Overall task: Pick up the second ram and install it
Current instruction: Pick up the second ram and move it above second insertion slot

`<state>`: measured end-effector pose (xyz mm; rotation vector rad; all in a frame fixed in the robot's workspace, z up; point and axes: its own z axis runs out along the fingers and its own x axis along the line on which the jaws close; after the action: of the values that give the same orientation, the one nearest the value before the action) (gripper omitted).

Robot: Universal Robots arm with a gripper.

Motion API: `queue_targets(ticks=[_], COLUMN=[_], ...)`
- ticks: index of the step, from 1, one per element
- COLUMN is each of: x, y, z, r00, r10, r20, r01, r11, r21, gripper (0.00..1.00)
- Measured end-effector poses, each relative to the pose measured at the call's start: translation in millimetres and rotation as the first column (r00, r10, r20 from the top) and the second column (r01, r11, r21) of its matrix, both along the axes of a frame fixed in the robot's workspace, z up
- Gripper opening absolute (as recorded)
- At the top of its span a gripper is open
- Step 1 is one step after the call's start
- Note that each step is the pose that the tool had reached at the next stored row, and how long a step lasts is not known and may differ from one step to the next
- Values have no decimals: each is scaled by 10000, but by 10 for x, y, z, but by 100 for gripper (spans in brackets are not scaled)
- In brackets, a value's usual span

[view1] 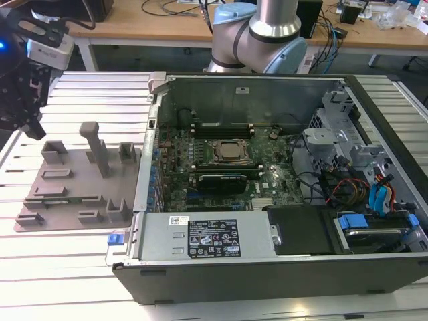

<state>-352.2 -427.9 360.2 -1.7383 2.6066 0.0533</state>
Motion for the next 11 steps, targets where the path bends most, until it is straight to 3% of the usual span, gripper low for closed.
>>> queue_targets(ticks=[4, 7, 11], x=[0, 0, 0], y=[0, 0, 0], z=[0, 0, 0], r00=[9970, 9938, 9809], r10=[779, 1116, 1944], r20=[1, 0, 0], r01=[-779, -1116, -1944], r11=[9970, 9938, 9809], r21=[0, 0, 0], gripper=[10, 10, 10])
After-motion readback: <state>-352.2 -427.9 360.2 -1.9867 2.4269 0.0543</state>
